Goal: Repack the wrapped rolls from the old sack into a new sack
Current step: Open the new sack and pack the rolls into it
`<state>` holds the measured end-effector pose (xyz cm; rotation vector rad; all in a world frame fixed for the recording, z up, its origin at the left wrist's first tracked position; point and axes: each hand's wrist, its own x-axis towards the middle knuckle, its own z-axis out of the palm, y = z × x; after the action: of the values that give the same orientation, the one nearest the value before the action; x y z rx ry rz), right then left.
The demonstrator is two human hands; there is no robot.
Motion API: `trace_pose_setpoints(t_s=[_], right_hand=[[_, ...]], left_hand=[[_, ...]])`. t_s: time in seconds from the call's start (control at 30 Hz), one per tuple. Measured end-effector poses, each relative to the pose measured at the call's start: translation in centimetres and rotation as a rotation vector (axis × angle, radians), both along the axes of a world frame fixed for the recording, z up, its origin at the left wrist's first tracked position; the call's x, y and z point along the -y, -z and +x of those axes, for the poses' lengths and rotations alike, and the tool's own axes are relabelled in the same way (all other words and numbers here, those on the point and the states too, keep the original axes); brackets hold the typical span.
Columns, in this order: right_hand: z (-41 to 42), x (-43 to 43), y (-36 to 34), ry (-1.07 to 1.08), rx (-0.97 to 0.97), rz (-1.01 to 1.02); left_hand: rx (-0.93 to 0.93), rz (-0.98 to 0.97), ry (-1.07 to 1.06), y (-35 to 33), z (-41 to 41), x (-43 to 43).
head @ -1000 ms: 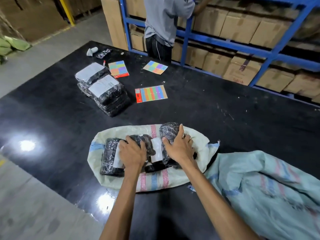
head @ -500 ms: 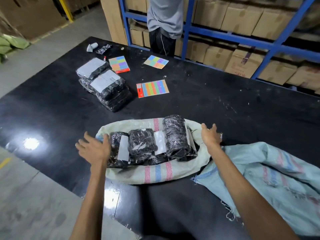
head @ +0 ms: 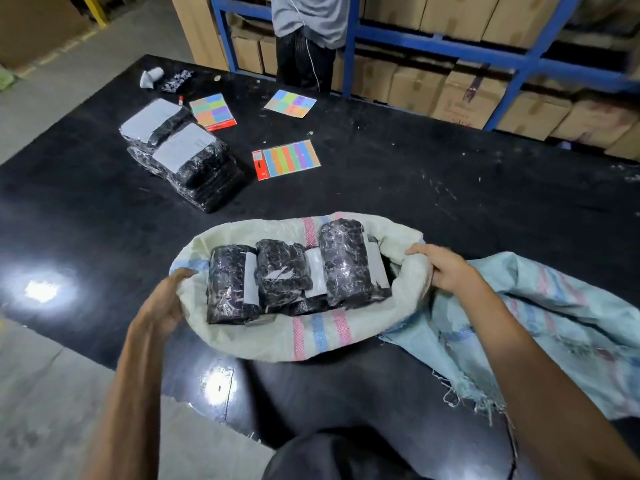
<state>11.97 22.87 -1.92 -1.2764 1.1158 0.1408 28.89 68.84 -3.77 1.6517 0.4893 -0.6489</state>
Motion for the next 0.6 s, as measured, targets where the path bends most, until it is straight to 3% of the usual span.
trace_pose_setpoints(t_s=[0.2,0.3,0.4,0.5,0.6], right_hand=[[-2.4,2.4,-6.2,0.124,0.136,-0.254],[-3.9,3.5,-10.8,0.197,0.197,-0.452],[-5.7,5.2,-14.5,0.257,0.225,-0.626],[-8.3,6.9,-17.2,0.316,0.233,-0.738],[-11.1,8.9,-18.9,0.262,0.101,-0.805]], left_hand=[[0.279,0.112,0.078,-4.5,1.8,2.2],[0.577,0.410,0.070,-9.6,3.1,3.7],[0.726,0.663,0.079,-15.0,3.9,5.9],[0.774,0.672,0.135,-18.3,2.8,8.8],[0.639,0.464,0.220,-19.6,2.0,11.6]])
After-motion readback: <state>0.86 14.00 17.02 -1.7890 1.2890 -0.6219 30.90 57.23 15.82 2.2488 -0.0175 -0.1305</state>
